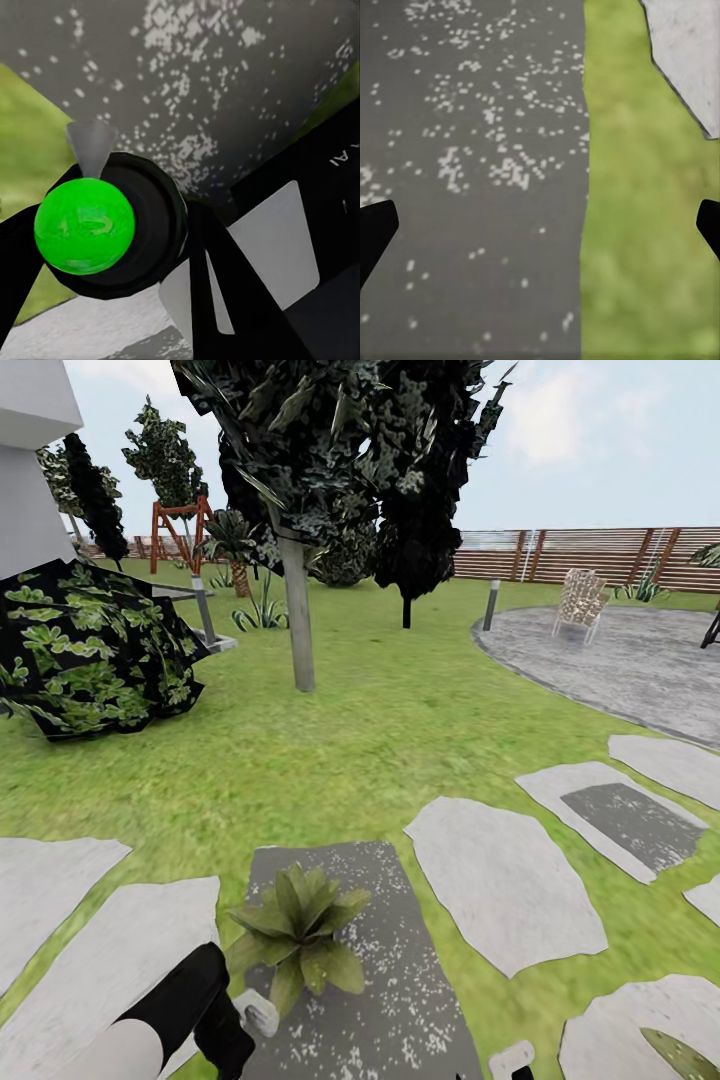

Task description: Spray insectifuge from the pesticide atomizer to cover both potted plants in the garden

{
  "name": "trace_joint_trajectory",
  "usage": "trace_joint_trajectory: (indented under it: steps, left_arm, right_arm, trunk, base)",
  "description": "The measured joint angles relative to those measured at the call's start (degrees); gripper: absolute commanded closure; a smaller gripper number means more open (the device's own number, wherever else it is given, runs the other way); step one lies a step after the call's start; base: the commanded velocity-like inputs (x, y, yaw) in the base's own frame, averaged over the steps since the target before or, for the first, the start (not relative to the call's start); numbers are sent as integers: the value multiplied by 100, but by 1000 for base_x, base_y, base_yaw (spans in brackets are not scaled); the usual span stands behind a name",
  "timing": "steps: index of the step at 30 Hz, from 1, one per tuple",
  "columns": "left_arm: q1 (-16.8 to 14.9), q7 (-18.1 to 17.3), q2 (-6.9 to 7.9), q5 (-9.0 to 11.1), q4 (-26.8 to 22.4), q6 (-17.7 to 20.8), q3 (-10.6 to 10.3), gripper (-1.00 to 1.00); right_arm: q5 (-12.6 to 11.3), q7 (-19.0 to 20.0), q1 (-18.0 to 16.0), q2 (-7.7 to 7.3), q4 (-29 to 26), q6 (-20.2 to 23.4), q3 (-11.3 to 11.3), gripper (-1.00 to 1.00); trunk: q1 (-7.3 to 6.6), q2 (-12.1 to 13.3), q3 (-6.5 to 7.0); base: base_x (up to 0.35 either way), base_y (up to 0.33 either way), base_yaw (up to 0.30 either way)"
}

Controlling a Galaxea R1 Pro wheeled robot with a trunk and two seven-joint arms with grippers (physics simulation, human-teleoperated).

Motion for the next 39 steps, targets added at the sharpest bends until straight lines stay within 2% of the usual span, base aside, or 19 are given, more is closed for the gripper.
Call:
trace_joint_trajectory:
  steps: [9, 13, 17, 22, 23, 30, 34, 39]
  left_arm:
    - [-39, 23, 23, -11, -23, -7, 0, 100]
    - [-7, 24, 139, -14, -21, -48, 8, 100]
    - [6, 85, 174, 6, -15, -66, 17, 100]
    - [2, 726, 168, 48, -8, -533, 19, 100]
    - [-11, 764, 171, 47, -12, -552, 17, 100]
    - [-20, 853, 129, 61, -60, -619, 16, 100]
    - [-14, 848, 109, 62, -331, -618, 46, 100]
    - [-11, 842, 96, 71, -426, -603, 58, 100]
  right_arm:
    - [0, 0, 0, 0, 0, 0, -3, -100]
    - [0, 0, 0, 0, 0, 0, -3, -100]
    - [0, 0, 0, 0, 0, 0, -3, -100]
    - [0, 0, 0, 7, 0, 0, 0, -100]
    - [0, 0, 0, 8, 0, 0, 0, -100]
    - [0, 0, 0, -3, 0, 0, -4, -100]
    - [0, 0, 0, -8, 0, 0, -4, -100]
    - [1, 0, 0, -12, 0, 0, -4, -100]
  trunk:
    - [0, 0, 0]
    - [0, 0, 0]
    - [0, 0, 0]
    - [0, 0, 0]
    - [0, 0, 0]
    - [0, 0, 0]
    - [3, 0, 0]
    - [2, 0, 0]
  base:
    - [44, 75, 0]
    - [1, 2, 0]
    - [0, 0, 0]
    - [0, 0, 0]
    - [0, 0, 0]
    - [-16, 0, 0]
    - [-251, 0, 0]
    - [-263, 41, 0]
